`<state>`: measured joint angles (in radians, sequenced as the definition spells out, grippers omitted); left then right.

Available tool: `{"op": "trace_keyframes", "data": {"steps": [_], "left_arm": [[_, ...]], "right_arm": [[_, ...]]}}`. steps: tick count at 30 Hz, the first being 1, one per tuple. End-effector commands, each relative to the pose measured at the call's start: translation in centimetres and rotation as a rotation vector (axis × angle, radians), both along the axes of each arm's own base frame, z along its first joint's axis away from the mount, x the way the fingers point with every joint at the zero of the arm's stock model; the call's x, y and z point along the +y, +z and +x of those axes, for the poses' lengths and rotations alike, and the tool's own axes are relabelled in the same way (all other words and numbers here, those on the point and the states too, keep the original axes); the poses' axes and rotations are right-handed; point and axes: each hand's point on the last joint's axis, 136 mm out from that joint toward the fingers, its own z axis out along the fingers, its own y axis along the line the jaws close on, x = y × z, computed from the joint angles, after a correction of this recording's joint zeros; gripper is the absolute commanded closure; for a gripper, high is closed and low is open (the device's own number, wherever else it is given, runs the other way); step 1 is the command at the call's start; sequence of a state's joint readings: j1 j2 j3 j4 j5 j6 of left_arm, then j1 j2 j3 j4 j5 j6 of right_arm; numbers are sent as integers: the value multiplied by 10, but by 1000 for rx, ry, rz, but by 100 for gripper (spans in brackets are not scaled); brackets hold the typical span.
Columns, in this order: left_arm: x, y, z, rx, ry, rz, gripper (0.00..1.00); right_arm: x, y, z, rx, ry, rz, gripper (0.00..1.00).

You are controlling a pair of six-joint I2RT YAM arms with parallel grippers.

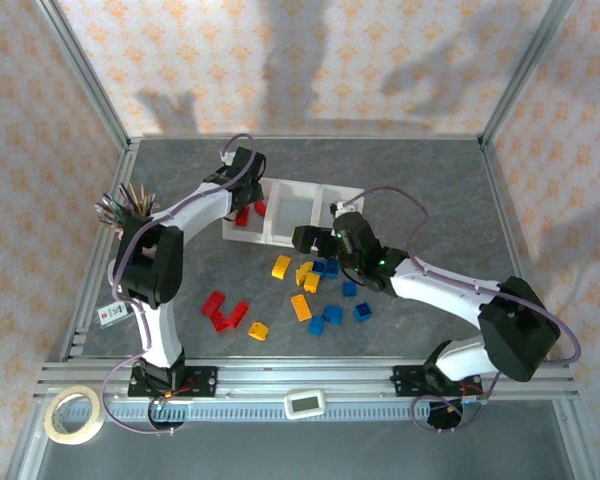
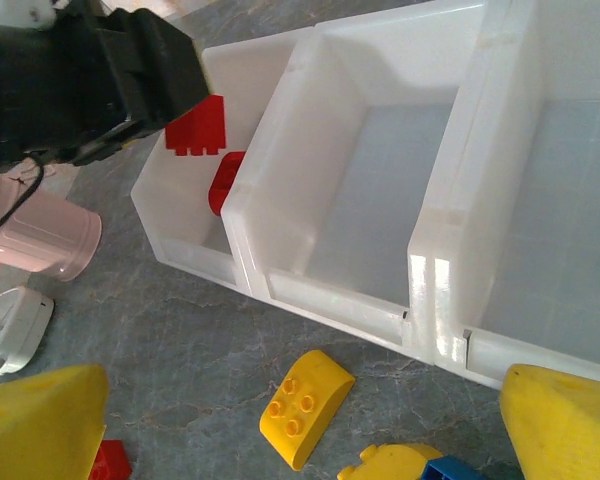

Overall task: Sort the legos into containers by color
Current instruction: Place the lego in the container, then pick up the lego from the bottom-left of the table.

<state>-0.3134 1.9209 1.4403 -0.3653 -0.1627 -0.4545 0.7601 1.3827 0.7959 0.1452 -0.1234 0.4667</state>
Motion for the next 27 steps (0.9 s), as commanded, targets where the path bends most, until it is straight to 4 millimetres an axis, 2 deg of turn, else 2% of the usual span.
{"op": "trace_keyframes", "data": {"steps": [1, 8, 9, 12, 15, 20, 23, 27], "left_arm": [[0, 13, 15, -40, -5, 17, 52], [0, 23, 11, -39, -28, 15, 45], [-1, 38, 7, -63, -34, 0, 45], [-4, 46, -7, -75, -56, -41, 44], [-4, 49, -29, -77, -71, -82, 44], [0, 41, -76, -52, -85, -116, 44], [3, 36, -107, -30, -84, -119, 44], [-4, 30, -149, -13, -109, -132, 43]], "right_arm": [[0, 14, 8, -41, -5, -16, 0], [3, 19, 7, -52, 22, -30, 0], [3, 18, 7, -53, 32, -37, 0], [4, 14, 4, -41, 56, -56, 0], [6, 9, -3, -22, 83, -64, 0], [9, -2, -19, -2, 130, -74, 0], [15, -11, -33, 4, 176, -90, 0], [27, -21, -58, -1, 260, -90, 0]]}}
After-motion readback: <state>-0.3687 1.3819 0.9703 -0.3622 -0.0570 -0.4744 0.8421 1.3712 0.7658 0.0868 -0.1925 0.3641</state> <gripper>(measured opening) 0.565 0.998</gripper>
